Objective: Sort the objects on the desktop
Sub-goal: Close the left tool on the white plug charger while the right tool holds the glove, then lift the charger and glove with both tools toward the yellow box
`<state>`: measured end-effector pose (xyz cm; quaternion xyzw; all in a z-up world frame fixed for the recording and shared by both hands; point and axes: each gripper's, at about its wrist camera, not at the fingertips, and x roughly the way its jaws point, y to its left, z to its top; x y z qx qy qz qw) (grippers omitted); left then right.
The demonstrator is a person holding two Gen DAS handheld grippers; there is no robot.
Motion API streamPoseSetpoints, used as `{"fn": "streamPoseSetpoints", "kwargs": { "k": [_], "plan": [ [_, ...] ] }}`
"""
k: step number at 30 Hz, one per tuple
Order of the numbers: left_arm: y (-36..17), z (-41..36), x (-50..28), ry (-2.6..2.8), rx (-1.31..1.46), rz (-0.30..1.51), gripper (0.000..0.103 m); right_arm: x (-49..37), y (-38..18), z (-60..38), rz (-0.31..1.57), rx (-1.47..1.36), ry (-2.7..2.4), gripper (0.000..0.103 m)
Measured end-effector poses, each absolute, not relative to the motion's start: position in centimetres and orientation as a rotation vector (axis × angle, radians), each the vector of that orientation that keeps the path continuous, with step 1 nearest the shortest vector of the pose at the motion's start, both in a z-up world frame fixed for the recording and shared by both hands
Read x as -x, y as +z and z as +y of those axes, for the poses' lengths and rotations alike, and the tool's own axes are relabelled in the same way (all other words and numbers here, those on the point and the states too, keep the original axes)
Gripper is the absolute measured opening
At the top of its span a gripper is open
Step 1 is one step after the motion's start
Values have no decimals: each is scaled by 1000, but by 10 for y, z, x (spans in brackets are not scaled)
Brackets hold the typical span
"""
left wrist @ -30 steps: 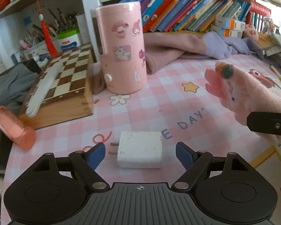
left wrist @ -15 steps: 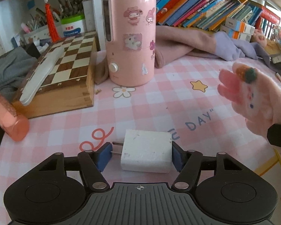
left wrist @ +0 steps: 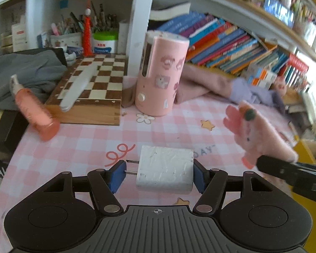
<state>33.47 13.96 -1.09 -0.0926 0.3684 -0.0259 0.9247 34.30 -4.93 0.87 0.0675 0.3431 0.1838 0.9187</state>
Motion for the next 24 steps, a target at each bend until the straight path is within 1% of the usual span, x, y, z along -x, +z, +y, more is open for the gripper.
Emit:
{"fn": "streamPoseSetpoints", "kwargs": {
  "k": [11,15,24],
  "plan": [
    [17,152,-280,-70,279,705,65,-316,26,-52,691,-54,441,22],
    [21,154,-260,-73,280,701,65,-301,30,-50,697,-36,464,22],
    [24,170,-216,-91,380,690,65,-263,32,-44,717,2,497,22]
  ]
}}
